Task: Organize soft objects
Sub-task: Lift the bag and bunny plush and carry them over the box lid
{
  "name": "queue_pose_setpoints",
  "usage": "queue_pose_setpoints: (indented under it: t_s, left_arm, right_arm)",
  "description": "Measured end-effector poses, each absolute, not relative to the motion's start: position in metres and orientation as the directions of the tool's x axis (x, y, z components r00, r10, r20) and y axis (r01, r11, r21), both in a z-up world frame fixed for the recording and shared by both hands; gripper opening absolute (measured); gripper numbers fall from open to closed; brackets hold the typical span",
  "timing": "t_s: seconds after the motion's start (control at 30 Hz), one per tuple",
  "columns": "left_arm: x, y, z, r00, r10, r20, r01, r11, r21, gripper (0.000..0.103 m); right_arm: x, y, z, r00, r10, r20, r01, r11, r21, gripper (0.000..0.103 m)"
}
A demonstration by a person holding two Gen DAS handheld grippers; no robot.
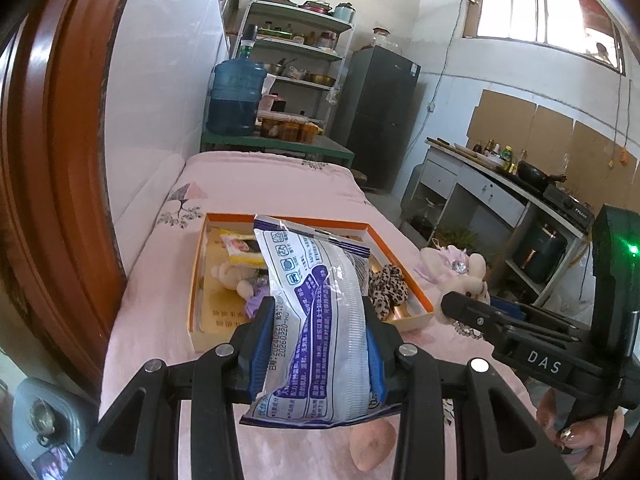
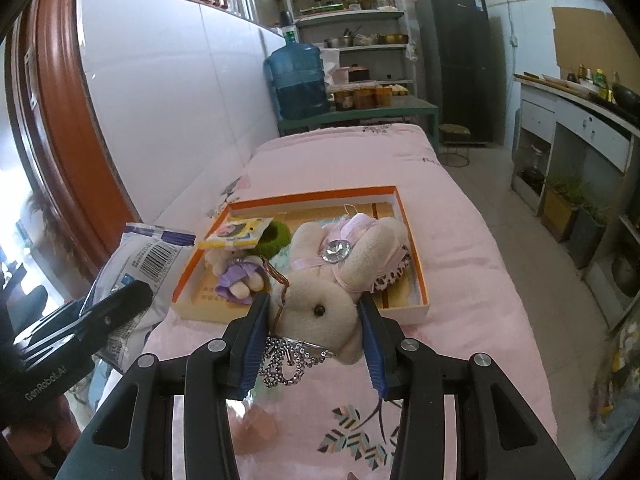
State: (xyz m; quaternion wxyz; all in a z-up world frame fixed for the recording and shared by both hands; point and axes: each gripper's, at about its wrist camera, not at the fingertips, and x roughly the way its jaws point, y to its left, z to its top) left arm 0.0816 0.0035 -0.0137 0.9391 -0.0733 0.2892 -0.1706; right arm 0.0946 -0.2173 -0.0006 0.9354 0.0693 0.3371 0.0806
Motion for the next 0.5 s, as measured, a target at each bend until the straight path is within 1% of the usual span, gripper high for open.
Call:
queue_pose_setpoints:
  t_s: [0.23,0.5]
  left_arm:
    - [0.093,0.0,-0.004,0.782,-0.343,-0.521,0.27,0.939,-0.213,0.04]
    - [0.11,-0.003,-0.004,0.776,-0.34,-0.532,0.264,0.94,-0.216,0.04]
  right_arm:
    - [0.107,-0.22,0.008,0.766,0.204,-0.61,-0.11,0.976,0.189,0.044]
    - [0.119,-0.222,0.01,0.764,0.211,-0.61,-0.118,0.975,0.19,0.044]
